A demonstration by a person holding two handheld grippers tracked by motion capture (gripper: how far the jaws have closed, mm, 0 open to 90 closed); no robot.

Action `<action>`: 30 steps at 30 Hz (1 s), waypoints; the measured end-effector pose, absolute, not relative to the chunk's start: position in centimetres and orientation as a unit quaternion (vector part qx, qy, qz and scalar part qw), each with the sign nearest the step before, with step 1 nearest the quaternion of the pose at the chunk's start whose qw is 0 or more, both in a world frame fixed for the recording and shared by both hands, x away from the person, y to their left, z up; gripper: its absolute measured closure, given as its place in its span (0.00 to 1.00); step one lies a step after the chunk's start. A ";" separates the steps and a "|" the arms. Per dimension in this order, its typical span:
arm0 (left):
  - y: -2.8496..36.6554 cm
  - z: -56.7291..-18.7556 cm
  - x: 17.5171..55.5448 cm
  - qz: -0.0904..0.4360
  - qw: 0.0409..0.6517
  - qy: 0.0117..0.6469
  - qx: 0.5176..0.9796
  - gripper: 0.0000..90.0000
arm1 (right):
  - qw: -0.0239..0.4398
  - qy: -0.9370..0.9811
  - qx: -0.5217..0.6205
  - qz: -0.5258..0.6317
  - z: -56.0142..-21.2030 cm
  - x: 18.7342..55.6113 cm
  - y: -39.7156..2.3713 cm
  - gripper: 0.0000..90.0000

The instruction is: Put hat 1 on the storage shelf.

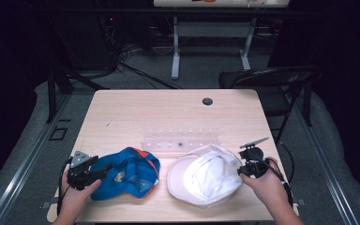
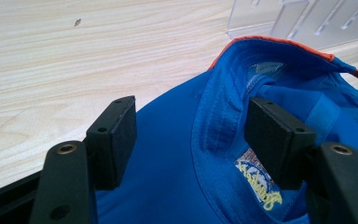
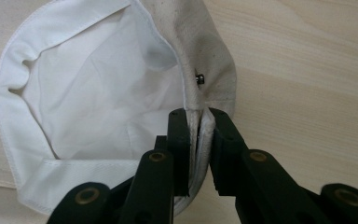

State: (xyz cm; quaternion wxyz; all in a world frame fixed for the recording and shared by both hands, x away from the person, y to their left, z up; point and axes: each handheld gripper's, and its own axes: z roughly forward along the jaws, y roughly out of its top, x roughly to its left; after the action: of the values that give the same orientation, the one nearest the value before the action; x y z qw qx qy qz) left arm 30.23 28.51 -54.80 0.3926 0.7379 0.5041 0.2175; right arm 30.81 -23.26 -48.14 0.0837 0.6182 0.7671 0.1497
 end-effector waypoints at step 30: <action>28.3 -54.8 30.3 0.214 0.393 0.502 0.740 0.38 | 0.080 0.797 0.595 0.071 -42.9 33.0 -20.2 0.90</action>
State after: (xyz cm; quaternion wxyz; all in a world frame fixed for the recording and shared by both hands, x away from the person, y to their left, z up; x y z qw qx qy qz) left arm 30.28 28.31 -54.81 0.3930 0.7402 0.5019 0.2138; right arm 32.96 -20.16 -42.86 0.0799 0.5951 0.7965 0.0710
